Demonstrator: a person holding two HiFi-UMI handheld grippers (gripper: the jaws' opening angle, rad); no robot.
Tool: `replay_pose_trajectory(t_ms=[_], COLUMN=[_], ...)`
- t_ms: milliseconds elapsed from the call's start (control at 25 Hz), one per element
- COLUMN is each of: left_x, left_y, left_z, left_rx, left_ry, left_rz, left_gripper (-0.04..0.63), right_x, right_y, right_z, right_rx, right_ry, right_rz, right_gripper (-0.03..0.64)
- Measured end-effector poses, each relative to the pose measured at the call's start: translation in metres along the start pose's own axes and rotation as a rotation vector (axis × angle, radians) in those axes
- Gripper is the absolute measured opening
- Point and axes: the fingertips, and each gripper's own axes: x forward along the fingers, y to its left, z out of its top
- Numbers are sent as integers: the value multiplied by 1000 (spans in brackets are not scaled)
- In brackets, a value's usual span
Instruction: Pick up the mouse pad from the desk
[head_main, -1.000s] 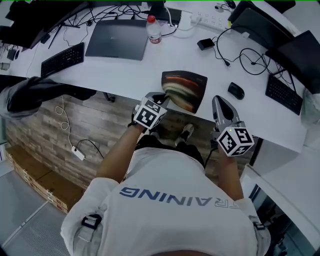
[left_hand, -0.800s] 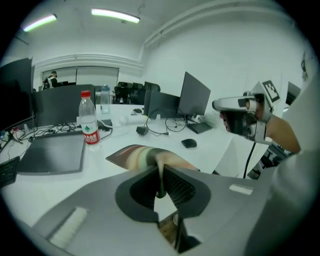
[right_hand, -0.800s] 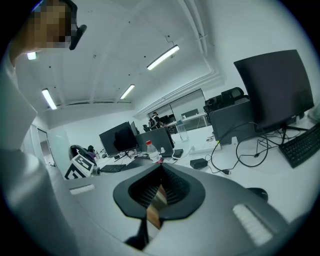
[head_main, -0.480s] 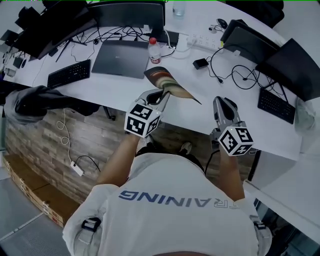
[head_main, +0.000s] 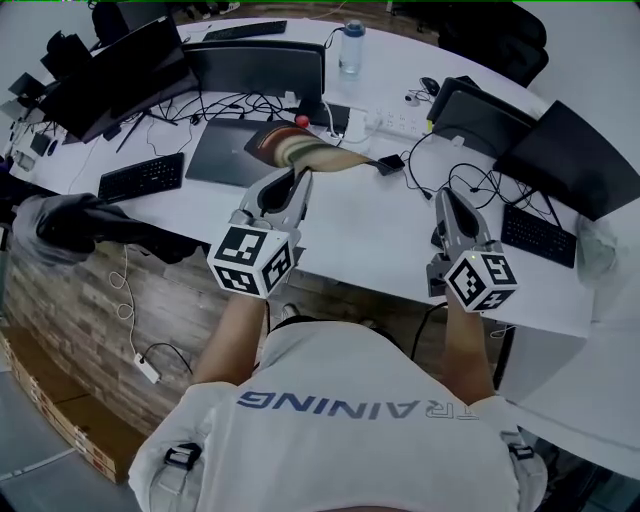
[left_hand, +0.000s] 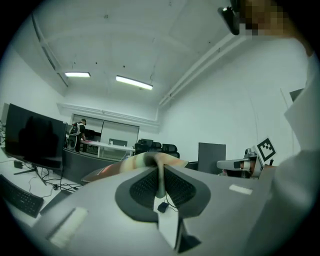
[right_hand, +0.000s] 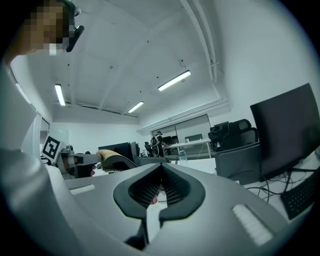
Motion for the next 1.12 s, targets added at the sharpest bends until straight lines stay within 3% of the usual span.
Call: replay_pose_trajectory(t_ms=[240,1120], left_x=[-6,-8], left_y=[5,6], left_z=[25,15], left_rx=[15,1], left_ry=[-79,-49], left_rz=[35,1], left_gripper=[32,32], right_x=[-1,9], right_y=[9,28], right_z=[31,28], right_rx=[-67,-86], right_ry=[-74,-71], right_rz=[19,85], right_gripper=[8,11])
